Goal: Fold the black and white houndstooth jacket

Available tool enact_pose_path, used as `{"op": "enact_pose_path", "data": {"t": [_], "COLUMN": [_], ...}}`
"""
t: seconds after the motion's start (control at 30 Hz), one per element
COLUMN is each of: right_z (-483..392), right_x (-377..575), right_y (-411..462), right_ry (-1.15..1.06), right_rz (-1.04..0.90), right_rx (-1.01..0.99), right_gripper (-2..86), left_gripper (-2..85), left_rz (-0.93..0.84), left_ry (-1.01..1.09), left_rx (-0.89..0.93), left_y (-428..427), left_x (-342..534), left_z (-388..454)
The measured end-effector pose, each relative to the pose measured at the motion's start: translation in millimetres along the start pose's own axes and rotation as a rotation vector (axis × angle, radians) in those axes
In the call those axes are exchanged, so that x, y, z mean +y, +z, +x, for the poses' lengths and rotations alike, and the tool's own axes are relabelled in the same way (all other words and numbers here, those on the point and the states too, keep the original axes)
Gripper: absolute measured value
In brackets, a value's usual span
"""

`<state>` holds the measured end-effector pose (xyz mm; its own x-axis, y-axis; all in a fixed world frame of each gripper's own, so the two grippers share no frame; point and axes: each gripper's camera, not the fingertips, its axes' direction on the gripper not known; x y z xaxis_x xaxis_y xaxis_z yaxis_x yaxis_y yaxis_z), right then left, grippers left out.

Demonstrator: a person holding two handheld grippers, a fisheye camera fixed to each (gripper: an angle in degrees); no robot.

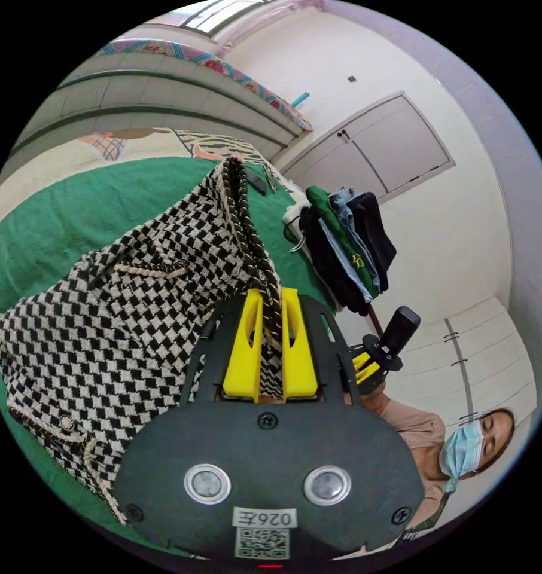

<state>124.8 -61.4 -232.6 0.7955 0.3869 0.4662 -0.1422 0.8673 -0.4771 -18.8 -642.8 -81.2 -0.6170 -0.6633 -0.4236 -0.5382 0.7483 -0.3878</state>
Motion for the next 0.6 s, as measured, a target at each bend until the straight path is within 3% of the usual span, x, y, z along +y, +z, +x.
{"op": "enact_pose_path", "data": {"t": [0.37, 0.6], "right_z": [-70, -91], "right_x": [-83, -118], "right_y": [129, 246], "right_ry": [-0.032, 0.035], "right_rz": [-0.129, -0.424], "right_rx": [-0.192, -0.215], "right_gripper": [-1.4, -1.4], "left_gripper": [5.5, 5.2], "left_rz": [0.227, 0.304], "left_ry": [-0.121, -0.309], "left_rx": [-0.002, 0.093], "left_y": [-195, -241], "left_x": [133, 237], "left_z": [-89, -180]}}
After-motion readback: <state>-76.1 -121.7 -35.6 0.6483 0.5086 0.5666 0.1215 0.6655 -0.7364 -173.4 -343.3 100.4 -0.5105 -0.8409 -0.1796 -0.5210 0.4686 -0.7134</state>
